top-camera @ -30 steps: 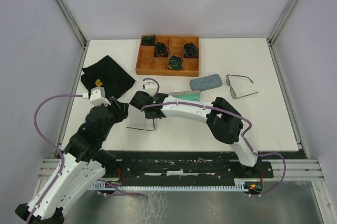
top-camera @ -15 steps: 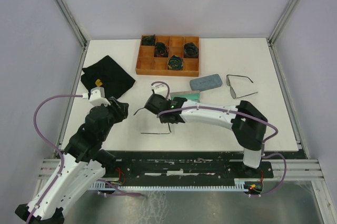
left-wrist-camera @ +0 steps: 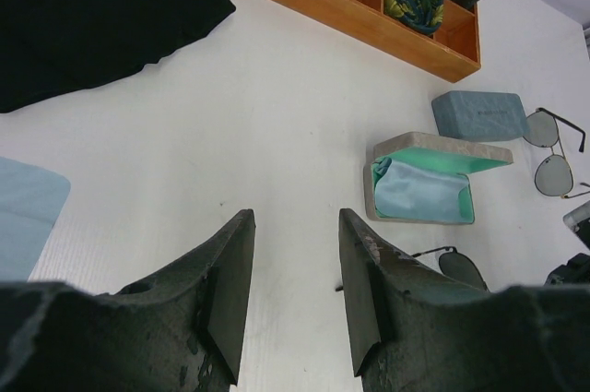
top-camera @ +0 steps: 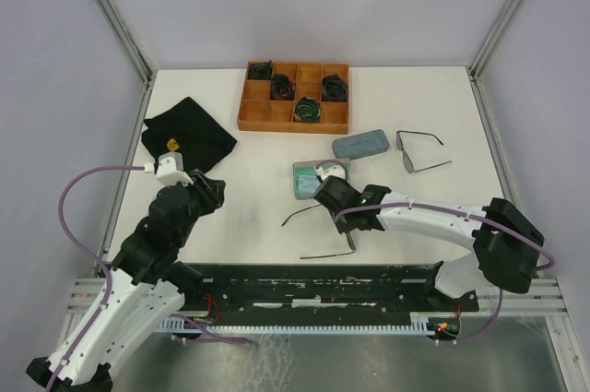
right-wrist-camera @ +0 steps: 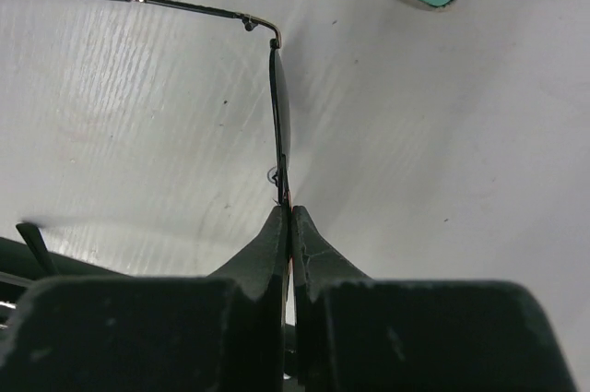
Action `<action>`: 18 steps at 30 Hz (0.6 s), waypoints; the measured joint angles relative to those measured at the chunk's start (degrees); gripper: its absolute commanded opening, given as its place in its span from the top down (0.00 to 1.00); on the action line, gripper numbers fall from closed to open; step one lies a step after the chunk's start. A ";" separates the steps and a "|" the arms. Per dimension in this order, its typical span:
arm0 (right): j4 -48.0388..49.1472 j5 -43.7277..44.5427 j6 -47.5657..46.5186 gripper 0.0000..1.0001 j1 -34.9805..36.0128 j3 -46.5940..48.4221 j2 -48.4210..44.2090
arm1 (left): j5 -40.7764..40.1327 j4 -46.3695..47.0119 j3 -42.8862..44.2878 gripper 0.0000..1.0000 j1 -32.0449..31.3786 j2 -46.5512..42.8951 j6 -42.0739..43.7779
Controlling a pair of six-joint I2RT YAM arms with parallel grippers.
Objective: Organize the sunglasses
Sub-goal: Fold the sunglasses.
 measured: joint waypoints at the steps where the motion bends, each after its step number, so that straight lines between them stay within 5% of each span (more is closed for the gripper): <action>1: 0.68 -0.61 -0.39 0.93 -1.25 -0.59 -0.87 | 0.00 0.00 0.00 0.51 0.00 0.00 -0.02; 18: 5.27 -7.96 -10.91 1.00 -6.60 -3.65 -10.67 | 7.30 2.51 0.02 0.52 0.00 8.57 1.60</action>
